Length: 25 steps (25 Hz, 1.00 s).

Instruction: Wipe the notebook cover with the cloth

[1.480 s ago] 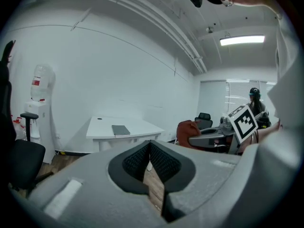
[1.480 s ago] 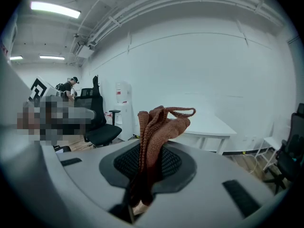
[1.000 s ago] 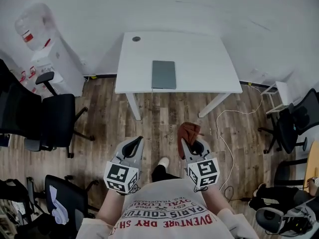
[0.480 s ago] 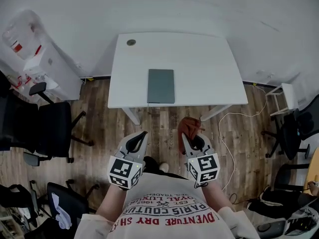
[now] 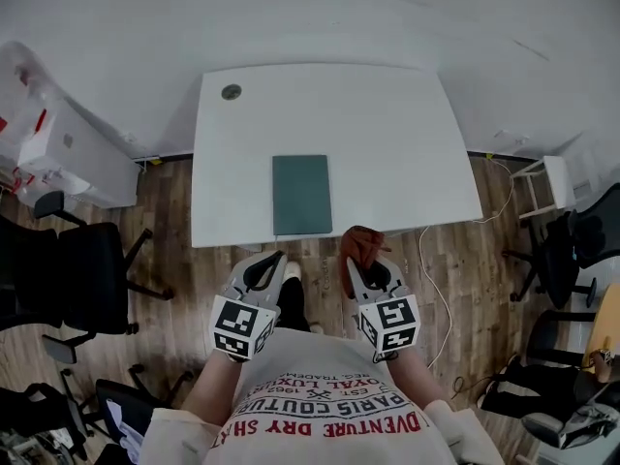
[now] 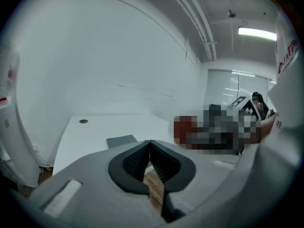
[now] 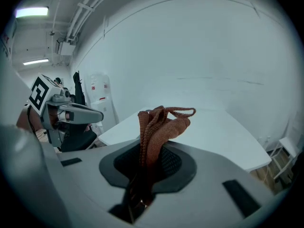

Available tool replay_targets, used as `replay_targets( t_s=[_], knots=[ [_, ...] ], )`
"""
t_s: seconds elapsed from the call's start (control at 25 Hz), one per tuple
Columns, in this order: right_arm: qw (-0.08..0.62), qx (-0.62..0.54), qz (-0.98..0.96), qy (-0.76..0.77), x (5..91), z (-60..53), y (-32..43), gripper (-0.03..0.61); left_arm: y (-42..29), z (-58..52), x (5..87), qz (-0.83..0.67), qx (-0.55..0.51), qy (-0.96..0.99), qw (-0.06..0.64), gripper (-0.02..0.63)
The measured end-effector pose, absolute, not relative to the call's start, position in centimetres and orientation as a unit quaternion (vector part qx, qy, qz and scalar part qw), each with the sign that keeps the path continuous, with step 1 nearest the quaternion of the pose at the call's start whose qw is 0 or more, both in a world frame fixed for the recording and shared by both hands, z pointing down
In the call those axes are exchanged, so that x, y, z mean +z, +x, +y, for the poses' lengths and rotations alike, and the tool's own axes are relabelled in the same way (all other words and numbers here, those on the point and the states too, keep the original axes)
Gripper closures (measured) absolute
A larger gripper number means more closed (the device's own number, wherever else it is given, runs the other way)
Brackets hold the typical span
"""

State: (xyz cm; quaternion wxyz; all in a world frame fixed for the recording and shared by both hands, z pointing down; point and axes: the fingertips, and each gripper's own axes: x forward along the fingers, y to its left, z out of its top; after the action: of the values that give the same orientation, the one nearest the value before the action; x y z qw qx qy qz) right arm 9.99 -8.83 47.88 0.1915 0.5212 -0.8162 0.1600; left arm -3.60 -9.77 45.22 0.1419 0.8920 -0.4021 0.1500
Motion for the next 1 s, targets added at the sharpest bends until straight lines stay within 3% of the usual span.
replay_targets(
  t_s=[0.36,0.76,1.0],
  knots=[
    [0.204,0.188,-0.831,0.483,50.4,-17.3,6.7,0.500,-4.9,-19.0,50.3,-0.408,0.187,0.876,0.178,0.604],
    [0.238,0.243,-0.825,0.451,55.7,-20.6,4.1,0.500,-5.2,-20.2,61.9,-0.370,0.260,0.842,0.295,0.604],
    [0.242,0.245,-0.828,0.443,56.4,-23.0,2.7,0.500,-4.9,-21.6,62.8,-0.359,0.269,0.844,0.293,0.604]
  ],
)
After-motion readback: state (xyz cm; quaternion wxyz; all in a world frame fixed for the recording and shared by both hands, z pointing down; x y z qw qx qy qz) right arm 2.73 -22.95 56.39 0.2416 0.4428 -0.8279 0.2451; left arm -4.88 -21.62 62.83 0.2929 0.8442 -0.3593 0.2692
